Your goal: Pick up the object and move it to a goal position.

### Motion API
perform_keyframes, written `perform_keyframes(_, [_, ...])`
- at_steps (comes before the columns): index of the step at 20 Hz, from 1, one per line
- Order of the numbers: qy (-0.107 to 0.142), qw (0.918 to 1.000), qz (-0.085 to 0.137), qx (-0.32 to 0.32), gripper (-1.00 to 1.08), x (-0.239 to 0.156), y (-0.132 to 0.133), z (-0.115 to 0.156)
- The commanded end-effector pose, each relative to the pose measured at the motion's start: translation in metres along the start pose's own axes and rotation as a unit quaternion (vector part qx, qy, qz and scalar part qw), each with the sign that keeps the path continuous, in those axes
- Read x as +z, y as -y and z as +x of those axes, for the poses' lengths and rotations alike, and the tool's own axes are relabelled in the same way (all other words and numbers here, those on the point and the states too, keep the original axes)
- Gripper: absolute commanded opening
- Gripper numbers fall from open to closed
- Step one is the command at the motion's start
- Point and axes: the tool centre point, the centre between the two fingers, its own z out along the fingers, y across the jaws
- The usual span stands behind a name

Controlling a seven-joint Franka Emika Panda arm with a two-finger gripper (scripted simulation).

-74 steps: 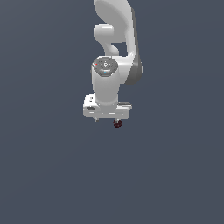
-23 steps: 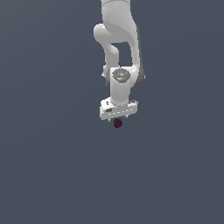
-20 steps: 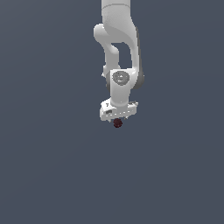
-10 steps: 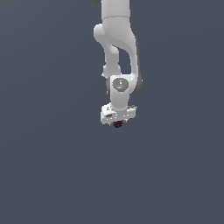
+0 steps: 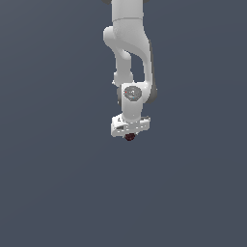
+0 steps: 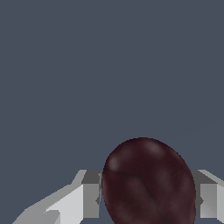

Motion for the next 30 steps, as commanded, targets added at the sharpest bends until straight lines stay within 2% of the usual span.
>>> perform_keyframes(1, [0.000,1.0000,0.000,0.000,-1.00,0.000,0.000,0.000])
perform_keyframes(8, [0.000,1.0000,0.000,0.000,-1.00,-0.010,-0.002,0.007])
perform_keyframes(14, [0.000,1.0000,0.000,0.000,-1.00,-0.035,-0.008,0.024])
perform_keyframes(30, [0.000,1.0000,0.000,0.000,-1.00,-0.147,-0.033,0.105])
